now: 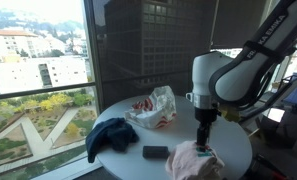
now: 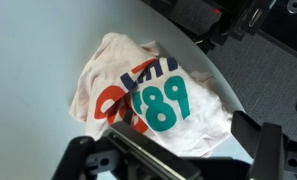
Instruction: Move the plastic bag forward and use the peach t-shirt to move the yellow container to the right
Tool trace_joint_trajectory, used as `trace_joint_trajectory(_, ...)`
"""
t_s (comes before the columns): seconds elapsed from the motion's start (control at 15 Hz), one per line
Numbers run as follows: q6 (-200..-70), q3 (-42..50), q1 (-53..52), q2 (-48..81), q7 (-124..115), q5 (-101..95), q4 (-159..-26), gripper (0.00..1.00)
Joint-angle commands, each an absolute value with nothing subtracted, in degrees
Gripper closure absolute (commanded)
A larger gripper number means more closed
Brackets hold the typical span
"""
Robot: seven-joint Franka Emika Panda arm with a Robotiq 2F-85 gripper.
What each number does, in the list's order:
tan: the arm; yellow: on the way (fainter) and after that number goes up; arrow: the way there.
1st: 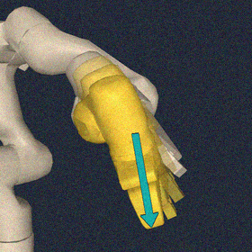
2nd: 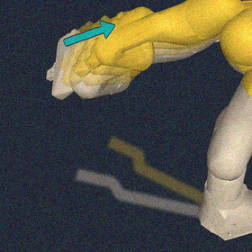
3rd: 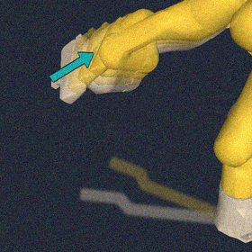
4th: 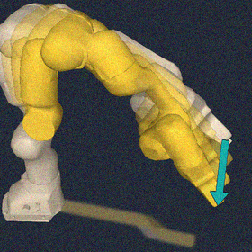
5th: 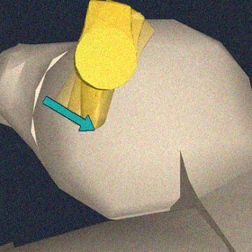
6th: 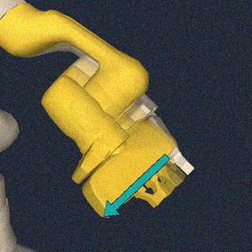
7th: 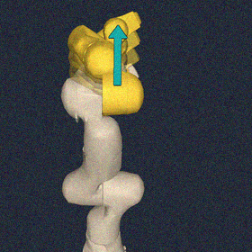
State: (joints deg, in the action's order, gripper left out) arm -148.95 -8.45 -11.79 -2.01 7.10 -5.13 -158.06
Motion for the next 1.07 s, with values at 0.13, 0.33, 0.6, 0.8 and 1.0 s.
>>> trace_joint_trajectory(0.13, -158.0, -8.7, -11.5, 6.7, 0.6, -13.2, -158.0, 0.0)
trace_joint_trajectory(0.33, -162.6, -5.9, -13.1, 10.4, -5.8, -22.5, -158.1, 0.0)
trace_joint_trajectory(0.6, -166.3, -2.8, -15.4, 14.4, -12.8, -31.2, -156.2, 0.0)
trace_joint_trajectory(0.8, -168.3, 0.1, -17.6, 16.6, -16.8, -36.6, -154.4, 0.0)
trace_joint_trajectory(1.0, -170.1, 3.0, -19.9, 18.6, -20.3, -41.1, -152.5, 0.0)
